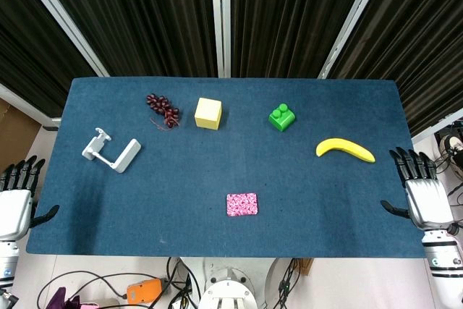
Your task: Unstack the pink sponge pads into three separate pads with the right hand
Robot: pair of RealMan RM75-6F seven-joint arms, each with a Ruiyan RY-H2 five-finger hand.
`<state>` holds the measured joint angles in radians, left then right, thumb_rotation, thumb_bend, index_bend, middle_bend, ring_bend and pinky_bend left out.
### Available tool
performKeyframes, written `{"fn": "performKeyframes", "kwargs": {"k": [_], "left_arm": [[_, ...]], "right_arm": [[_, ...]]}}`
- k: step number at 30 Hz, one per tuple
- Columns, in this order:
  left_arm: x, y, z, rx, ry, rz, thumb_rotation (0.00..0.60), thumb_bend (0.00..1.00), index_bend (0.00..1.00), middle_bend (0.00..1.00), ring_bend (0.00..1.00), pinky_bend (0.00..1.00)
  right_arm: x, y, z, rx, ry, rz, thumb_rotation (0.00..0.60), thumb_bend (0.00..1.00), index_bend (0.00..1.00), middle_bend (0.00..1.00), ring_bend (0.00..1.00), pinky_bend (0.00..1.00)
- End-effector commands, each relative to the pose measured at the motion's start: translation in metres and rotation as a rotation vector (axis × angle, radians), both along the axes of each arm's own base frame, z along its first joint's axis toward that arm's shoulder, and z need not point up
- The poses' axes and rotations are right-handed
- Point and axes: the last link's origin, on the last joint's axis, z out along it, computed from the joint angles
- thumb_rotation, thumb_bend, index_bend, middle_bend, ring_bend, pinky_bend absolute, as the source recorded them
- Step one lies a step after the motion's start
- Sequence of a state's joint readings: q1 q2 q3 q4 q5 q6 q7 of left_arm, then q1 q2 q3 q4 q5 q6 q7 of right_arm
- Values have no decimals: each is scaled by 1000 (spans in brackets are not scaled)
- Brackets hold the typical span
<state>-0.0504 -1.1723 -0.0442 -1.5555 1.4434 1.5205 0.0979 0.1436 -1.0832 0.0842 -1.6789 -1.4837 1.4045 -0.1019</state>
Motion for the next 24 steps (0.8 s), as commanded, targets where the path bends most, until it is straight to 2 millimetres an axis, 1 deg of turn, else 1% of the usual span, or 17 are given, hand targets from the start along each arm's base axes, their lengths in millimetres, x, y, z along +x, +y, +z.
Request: {"fn": "performKeyframes", "kwargs": {"k": [1,6,9,11,14,15,16,19,21,24], "left_arm": [[0,-1,-1,-4,-2,1,600,122,0,0,0,0],[1,-1,-3,-11,1,-8,600,123,0,0,0,0],[0,-1,-5,-16,-5,-9,600,122,0,0,0,0],[0,0,-6,-19,-4,-10,600,122,0,0,0,0],[0,-1,-8,-15,-9,-15,600,123,0,0,0,0],[0,-1,-8,-14,-9,-16,600,123,0,0,0,0],[1,-1,-8,-13,-8,-18,600,123,0,0,0,0],[1,-2,-8,-15,-6,-23,600,123,0,0,0,0],[1,-3,-8,-17,-4,-23,600,123,0,0,0,0],[1,-4,-9,-21,-4,-21,600,123,0,0,0,0]], "right_arm": [[0,0,-3,21,-8,0,600,235,0,100,0,45],[9,-1,-13,79,-29,31,600,234,3,100,0,45],[21,-8,-31,145,-56,54,600,234,24,100,0,48],[34,-13,-50,199,-71,74,600,234,33,100,0,49],[60,-18,-78,275,-115,97,600,234,83,100,0,51],[66,-19,-85,290,-119,102,600,235,107,100,0,51],[78,-20,-97,324,-123,123,600,235,139,100,0,51],[103,-26,-126,373,-112,151,600,241,207,100,0,51],[119,-28,-145,408,-117,150,600,252,234,100,0,51],[139,-31,-169,447,-122,159,600,262,255,100,0,51]]}}
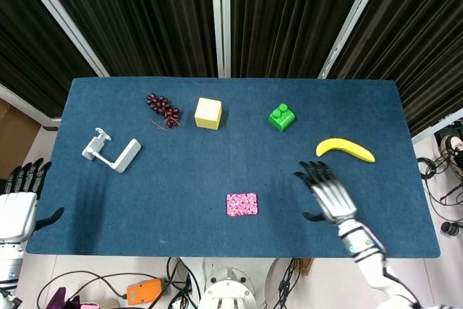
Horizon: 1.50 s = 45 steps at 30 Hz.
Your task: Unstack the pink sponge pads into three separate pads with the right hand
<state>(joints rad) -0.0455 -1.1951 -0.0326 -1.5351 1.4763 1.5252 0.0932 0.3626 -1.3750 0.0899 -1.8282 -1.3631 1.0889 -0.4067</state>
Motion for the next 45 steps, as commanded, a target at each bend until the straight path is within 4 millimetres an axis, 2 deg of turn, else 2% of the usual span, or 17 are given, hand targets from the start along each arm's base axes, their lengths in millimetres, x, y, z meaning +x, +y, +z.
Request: {"fn": "performKeyframes", "kwargs": {"k": [1,9,16,45], "left_arm": [[0,-1,-1,-4,1,2,600,123,0,0,0,0],[1,-1,-3,-16,5,-6,600,123,0,0,0,0],[1,1,-6,-29,-5,-10,600,122,0,0,0,0],[-6,-1,-6,-30,0,5,600,123,0,0,0,0]], "right_arm": [[40,-5,-41,82,-13,30,600,262,260,100,0,51],[70,-4,-84,159,-1,23,600,307,277,100,0,50],[81,-7,-104,171,11,21,600,360,311,100,0,36],[87,-14,-117,181,25,-10,600,411,366,100,0,25]]}}
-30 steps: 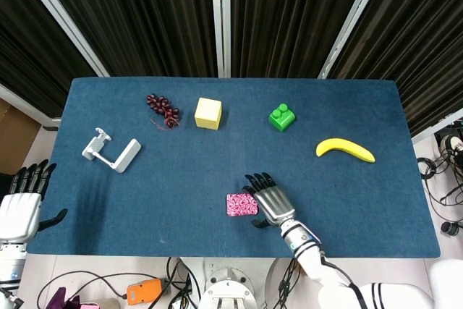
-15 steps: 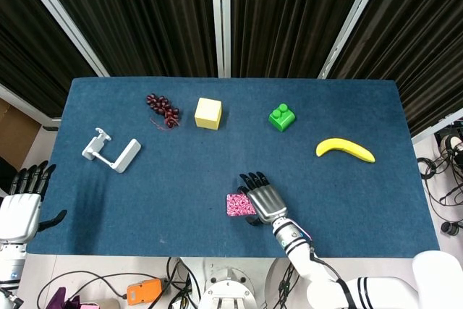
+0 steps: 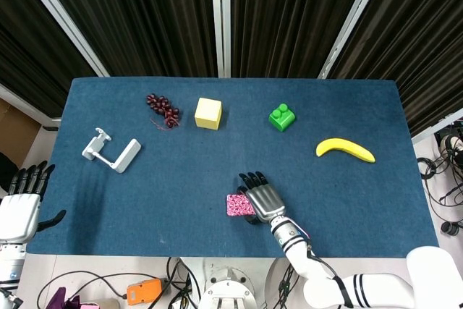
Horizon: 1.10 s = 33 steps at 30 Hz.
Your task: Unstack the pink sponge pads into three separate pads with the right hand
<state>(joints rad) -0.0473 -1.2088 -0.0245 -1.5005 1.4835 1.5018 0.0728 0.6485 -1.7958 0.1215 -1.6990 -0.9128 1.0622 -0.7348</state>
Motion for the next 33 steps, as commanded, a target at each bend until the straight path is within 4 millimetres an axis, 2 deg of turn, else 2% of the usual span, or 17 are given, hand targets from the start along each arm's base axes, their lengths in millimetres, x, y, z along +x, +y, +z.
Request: {"fn": "performKeyframes", "kwargs": {"k": [1,6,15,23,28,33], "left_arm": [[0,0,0,0,1,1,600,123,0,0,0,0],[0,1,1,1,4,1,600,123,0,0,0,0],[0,2,2,1,6,0,600,122,0,0,0,0],[0,1,2,1,6,2,600,123,0,0,0,0],[1,2,2,1,6,0,600,123,0,0,0,0],[1,2,2,-2,8,3,600,123,0,0,0,0]], "right_arm": [[0,-1,0,0,0,-4,600,412,366,100,0,25],[0,-2,0,10,-9,-16,600,412,374,100,0,25],[1,-6,1,15,-25,-33,600,468,486,101,0,25],[3,-10,13,-10,-69,-26,600,518,524,114,0,25],[4,-29,25,-53,-83,-38,600,519,525,115,0,21],[0,-64,31,-85,-64,-65,600,518,513,115,0,13]]}}
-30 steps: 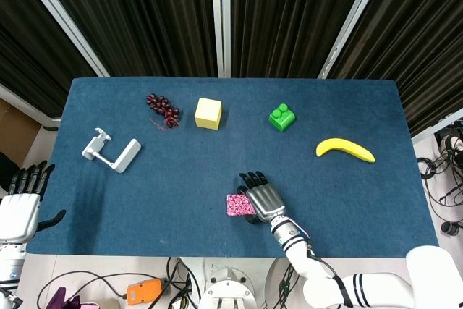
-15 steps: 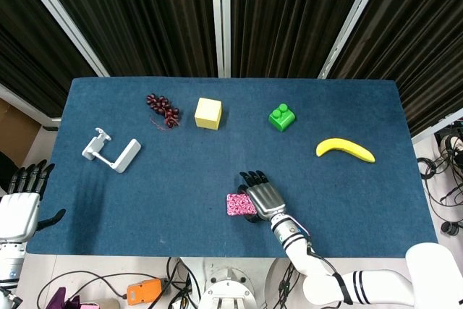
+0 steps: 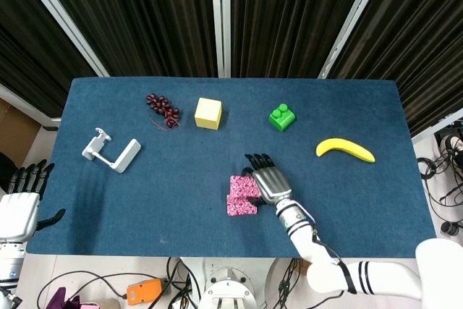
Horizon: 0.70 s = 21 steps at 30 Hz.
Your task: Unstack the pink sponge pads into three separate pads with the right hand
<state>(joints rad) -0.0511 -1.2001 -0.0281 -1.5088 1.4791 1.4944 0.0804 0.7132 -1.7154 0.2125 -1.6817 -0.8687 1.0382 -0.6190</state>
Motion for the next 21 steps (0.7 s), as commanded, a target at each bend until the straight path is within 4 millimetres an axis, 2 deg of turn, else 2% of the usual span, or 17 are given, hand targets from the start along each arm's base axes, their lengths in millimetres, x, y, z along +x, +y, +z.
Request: {"fn": "performKeyframes", "kwargs": {"k": [1,5,9,14,21], "left_arm": [[0,0,-1,-1,1,3,600,123,0,0,0,0],[0,0,-1,-3,3,5,600,123,0,0,0,0],[2,1,-1,-3,8,5,600,122,0,0,0,0],[2,2,0,-1,16,6,600,123,0,0,0,0],[2,3,0,2,21,0,600,123,0,0,0,0]], "right_arm": [[-4,-26,3,-16,16,-23,600,519,511,115,0,12],[-8,-46,-2,-19,47,-33,600,518,497,115,0,8],[-12,-55,-9,7,72,-42,600,518,472,115,0,0],[-17,-57,-13,23,91,-45,600,518,406,114,0,0],[-20,-48,-5,43,99,-25,600,518,256,114,0,0]]}}
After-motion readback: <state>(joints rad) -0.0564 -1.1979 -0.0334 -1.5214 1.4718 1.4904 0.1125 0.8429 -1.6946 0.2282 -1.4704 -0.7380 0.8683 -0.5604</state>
